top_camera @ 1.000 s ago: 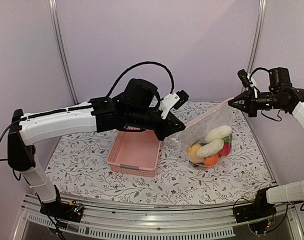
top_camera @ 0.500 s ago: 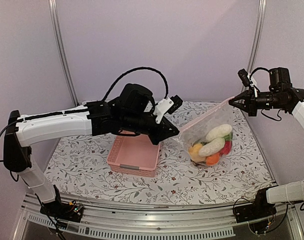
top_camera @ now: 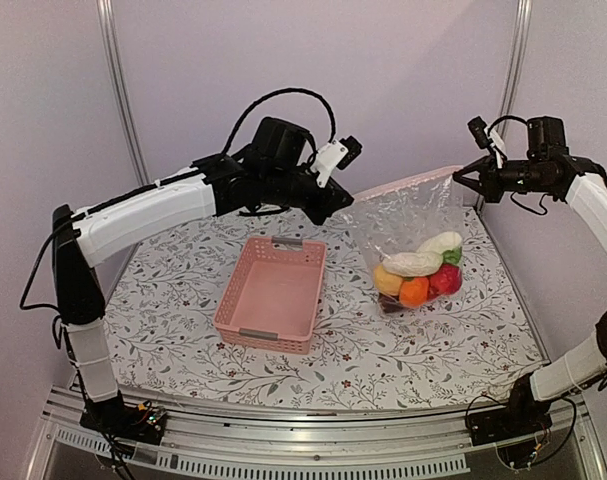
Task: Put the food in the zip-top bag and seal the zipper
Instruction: Place the zipper food storage bag at the center of the board.
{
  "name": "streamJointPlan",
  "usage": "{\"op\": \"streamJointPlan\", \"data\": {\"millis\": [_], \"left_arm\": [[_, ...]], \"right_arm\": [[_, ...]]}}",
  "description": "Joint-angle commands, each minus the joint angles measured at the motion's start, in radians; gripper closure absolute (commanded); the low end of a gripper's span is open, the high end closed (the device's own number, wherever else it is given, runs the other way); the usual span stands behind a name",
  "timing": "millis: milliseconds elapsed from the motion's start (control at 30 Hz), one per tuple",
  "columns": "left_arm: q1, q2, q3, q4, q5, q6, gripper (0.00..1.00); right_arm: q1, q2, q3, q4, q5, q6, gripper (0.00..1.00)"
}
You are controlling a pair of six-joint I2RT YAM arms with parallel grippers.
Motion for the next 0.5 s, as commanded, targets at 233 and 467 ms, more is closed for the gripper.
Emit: {"op": "streamJointPlan", "data": {"millis": [233,467], "left_arm": [[0.006,0.038,-0.004,-0.085,0.115,0.174,0.92],[-0.157,-0.020,-0.255,-0.079,0.118,0.143,0.68]], "right_arm": [[-0.010,-0.087,-0.228,0.089,-0.067,-0.263,1.00],[-0.008,-0.338,-0.592,-0.037,-0.041,-0.367,0.64]]}}
